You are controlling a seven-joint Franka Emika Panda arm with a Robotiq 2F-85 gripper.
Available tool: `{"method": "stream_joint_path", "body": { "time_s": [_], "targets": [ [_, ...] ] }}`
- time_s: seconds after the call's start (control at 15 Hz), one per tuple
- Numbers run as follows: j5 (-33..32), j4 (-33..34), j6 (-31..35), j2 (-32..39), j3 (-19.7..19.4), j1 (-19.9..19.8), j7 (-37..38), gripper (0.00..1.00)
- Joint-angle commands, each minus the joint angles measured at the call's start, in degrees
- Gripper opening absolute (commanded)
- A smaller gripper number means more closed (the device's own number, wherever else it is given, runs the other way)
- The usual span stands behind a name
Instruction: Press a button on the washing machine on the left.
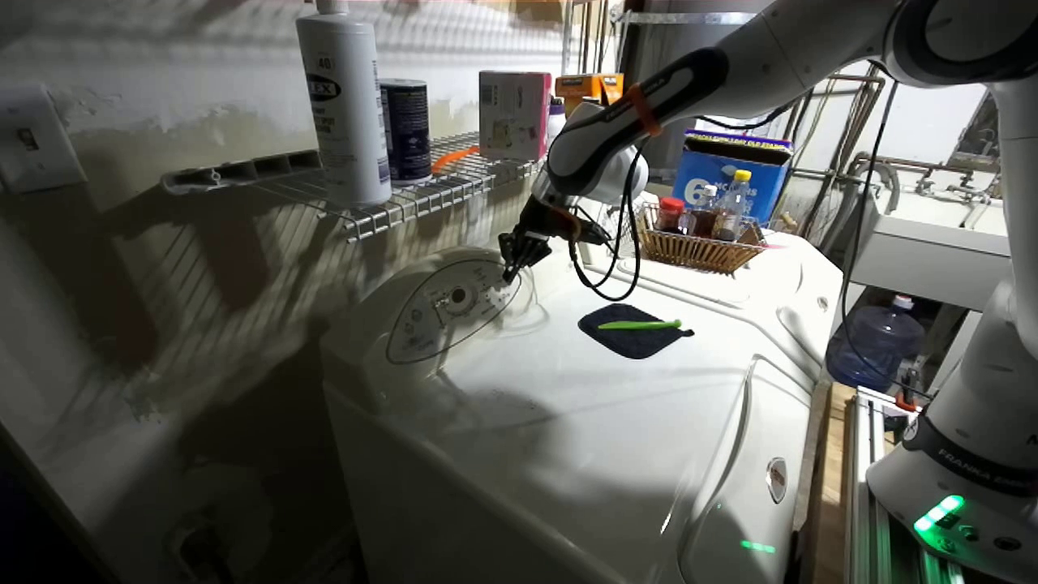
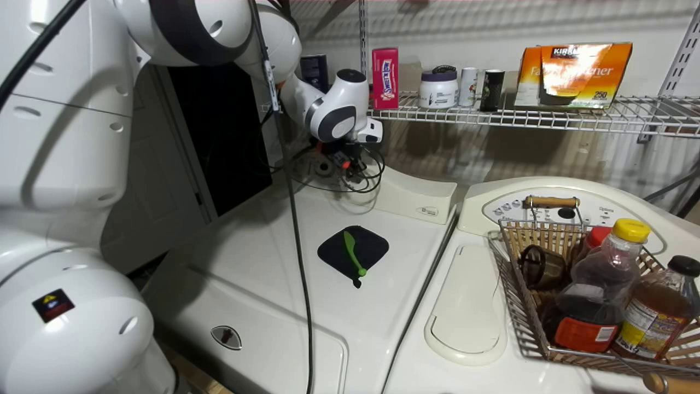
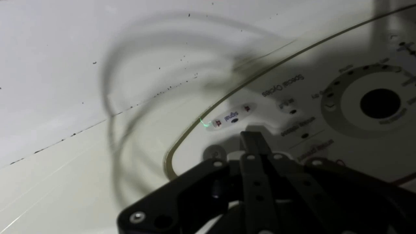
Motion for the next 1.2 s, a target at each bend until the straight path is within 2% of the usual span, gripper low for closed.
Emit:
{"method": "stream_joint_path", "body": {
  "time_s": [0.0, 0.07, 0.13, 0.53, 0.8, 0.87, 1.13],
  "targets": [
    [0.9, 2.3, -0.6, 1.9, 0.5, -0.7, -0.3, 0.0],
    [0.1, 2.2, -2.0, 1.7, -0.1, -0.3, 0.9, 0.17],
    [-0.2, 2.0, -2.3, 1.5, -0.3, -0.1, 1.3, 0.27],
    [-4.9, -2.2, -11.8, -5.8, -3.0, 2.7, 7.6, 0.67],
    [-8.9, -5.7, -16.3, -12.9, -3.7, 4.1, 7.8, 0.94],
    [-9.7, -6.5, -17.3, -14.7, -3.6, 4.2, 7.4, 0.99],
    [-14.3, -12.3, -14.5, -22.4, -3.1, 4.9, 3.8, 1.0]
  ]
}}
